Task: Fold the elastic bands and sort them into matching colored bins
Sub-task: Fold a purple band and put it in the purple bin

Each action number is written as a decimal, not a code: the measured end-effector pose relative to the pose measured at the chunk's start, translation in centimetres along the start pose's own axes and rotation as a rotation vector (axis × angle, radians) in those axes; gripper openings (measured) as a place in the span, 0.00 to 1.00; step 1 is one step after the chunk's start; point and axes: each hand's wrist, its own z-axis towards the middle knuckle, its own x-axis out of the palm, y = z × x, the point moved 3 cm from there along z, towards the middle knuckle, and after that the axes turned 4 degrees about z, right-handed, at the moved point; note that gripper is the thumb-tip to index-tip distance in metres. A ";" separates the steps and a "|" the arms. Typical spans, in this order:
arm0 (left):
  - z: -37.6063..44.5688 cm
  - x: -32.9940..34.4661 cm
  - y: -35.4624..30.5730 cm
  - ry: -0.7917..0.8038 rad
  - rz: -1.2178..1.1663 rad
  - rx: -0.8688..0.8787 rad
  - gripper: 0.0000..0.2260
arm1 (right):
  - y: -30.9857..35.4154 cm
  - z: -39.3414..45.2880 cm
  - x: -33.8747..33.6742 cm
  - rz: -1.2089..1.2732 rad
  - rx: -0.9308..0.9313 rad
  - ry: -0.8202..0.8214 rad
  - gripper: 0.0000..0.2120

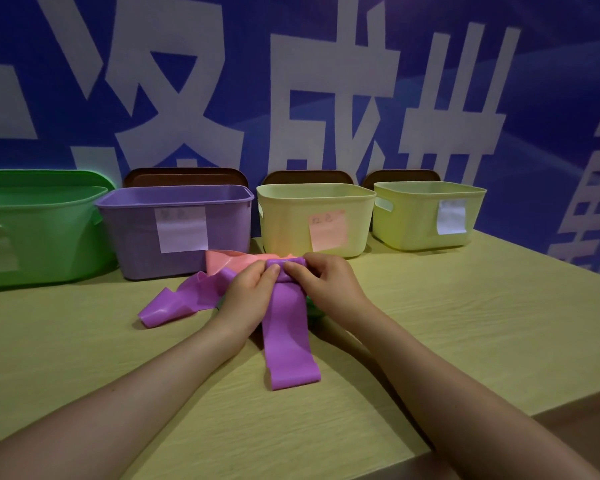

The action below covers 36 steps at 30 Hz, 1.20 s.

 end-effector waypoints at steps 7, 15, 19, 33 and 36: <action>-0.2 0.1 -0.1 0.030 -0.329 -0.139 0.08 | -0.2 -0.1 0.2 0.124 0.006 -0.004 0.11; -0.2 0.3 -0.3 0.030 -0.425 -0.246 0.13 | -0.1 -0.1 0.1 0.262 -0.013 -0.067 0.07; -0.3 0.1 -0.4 0.011 -0.265 -0.228 0.13 | 0.1 -0.2 0.0 0.202 -0.060 -0.067 0.10; -1.0 -0.7 -1.0 0.013 -0.272 -0.236 0.16 | 0.9 -0.6 -0.2 -0.200 -0.242 0.043 0.14; -1.1 -0.6 -1.2 0.022 -0.292 -0.205 0.17 | 0.4 -0.6 -0.5 -0.154 -0.182 0.120 0.14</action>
